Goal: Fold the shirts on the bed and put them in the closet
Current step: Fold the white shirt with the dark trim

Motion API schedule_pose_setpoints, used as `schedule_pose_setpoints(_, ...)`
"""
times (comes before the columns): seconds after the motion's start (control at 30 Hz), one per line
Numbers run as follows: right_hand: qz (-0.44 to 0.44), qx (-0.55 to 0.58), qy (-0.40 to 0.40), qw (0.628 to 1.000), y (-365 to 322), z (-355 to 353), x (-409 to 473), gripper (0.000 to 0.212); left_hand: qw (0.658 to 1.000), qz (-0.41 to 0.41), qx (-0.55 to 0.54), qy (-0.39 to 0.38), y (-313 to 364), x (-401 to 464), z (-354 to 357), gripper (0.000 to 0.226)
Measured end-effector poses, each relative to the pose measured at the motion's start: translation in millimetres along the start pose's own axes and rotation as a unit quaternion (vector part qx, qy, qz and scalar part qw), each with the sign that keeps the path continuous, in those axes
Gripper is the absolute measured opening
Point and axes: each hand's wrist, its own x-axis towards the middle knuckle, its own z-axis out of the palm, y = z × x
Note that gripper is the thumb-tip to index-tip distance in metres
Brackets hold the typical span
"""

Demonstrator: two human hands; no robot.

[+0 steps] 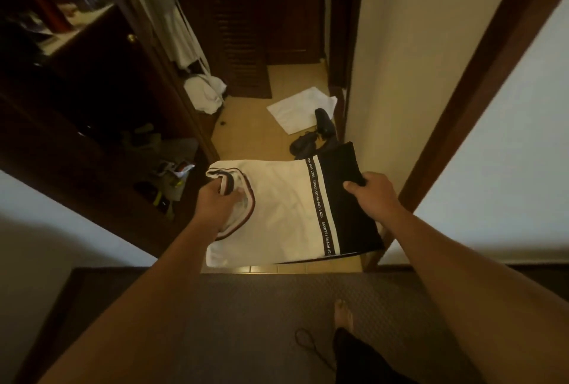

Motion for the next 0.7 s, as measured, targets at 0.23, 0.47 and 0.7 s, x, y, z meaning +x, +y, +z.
schedule_pose_setpoints(0.23, -0.025, -0.022, -0.049, 0.998, -49, 8, 124, 0.033, 0.997, -0.041, -0.052, 0.040, 29, 94, 13, 0.017)
schedule_pose_setpoints(0.47, -0.035, -0.034, -0.067, 0.997, -87, 16, 211, 0.034, 0.994, -0.044, -0.070, 0.068, 52, 164, 23, 0.020)
schedule_pose_setpoints(0.7, -0.029, -0.047, -0.071, 0.996, -121, 39, 291, 0.039, 0.992, -0.036, -0.094, 0.075, 77, 248, 21, 0.014)
